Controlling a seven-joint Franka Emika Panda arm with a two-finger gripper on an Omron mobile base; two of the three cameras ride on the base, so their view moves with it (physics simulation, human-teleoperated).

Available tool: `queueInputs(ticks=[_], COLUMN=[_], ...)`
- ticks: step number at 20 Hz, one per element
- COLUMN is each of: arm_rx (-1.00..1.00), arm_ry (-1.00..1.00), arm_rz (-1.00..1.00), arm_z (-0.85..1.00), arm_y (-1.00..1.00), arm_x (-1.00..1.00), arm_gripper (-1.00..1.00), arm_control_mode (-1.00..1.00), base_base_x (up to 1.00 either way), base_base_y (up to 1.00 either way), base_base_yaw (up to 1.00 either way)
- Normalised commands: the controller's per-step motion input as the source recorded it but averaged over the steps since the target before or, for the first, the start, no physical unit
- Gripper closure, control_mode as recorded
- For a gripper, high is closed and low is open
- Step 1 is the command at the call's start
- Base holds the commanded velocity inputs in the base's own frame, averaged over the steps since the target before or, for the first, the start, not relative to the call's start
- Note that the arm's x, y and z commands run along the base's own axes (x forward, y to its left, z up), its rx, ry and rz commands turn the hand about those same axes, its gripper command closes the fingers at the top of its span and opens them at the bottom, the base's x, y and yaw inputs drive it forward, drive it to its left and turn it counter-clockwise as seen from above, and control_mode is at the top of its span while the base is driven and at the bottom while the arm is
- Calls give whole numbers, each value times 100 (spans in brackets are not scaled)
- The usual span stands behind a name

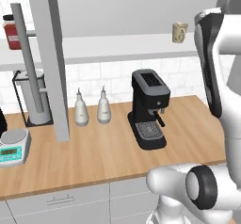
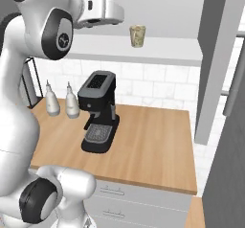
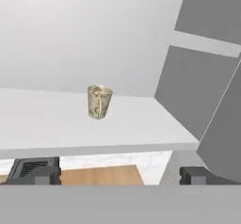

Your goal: Gather all objects into one cabinet and sort the glasses and bowls to opposite sides.

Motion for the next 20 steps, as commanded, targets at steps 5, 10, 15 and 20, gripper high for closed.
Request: queueInputs(ticks=[5, 10, 15, 20], arm_rx=[2, 16, 22, 20], arm_ry=[12, 1, 0, 0], arm_rz=[-4, 0, 0, 0], arm_z=[-20, -13, -21, -20], arm_y=[-19, -1, 0, 0], arm_x=[35, 24, 32, 36], arm_gripper=[-100, -100, -100, -100], arm_control_mode=[-100, -100, -100, -100], base_base_x=[0, 0, 0, 0], base_base_y=[0, 0, 0, 0], base_base_yaw=[0, 0, 0, 0])
